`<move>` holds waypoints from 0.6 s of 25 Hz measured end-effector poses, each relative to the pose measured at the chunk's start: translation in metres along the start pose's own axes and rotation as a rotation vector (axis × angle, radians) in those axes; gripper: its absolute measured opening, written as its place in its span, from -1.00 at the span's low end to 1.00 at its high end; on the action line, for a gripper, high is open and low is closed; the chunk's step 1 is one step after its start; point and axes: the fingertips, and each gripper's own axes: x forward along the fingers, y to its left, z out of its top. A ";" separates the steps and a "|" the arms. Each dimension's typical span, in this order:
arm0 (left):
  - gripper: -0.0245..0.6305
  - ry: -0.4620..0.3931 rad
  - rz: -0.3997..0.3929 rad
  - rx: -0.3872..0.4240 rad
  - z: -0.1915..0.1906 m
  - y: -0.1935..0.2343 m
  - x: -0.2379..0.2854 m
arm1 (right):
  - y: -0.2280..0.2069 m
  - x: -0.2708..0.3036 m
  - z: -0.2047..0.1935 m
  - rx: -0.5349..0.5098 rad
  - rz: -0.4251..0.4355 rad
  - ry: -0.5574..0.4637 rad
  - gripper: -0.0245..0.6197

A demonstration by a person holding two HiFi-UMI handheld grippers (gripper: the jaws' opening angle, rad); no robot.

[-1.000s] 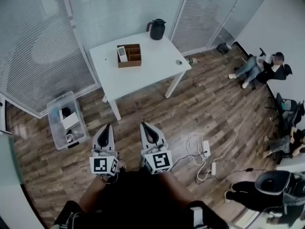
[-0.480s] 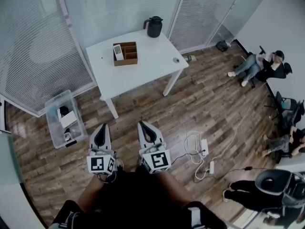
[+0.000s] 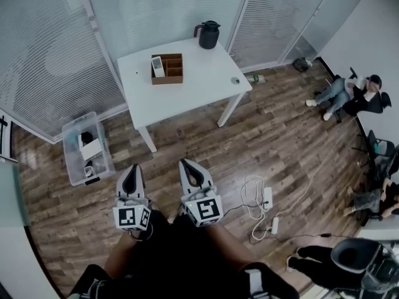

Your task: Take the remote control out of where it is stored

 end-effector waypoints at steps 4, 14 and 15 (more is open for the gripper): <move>-0.92 0.017 -0.009 0.004 -0.003 0.000 0.005 | -0.006 0.013 -0.001 0.026 -0.005 -0.003 -0.94; -0.92 0.013 -0.073 -0.001 -0.003 0.061 0.067 | 0.003 0.080 -0.007 0.001 -0.032 -0.009 -0.94; -0.92 0.013 -0.081 -0.001 -0.003 0.068 0.074 | 0.004 0.088 -0.007 -0.005 -0.039 -0.010 -0.94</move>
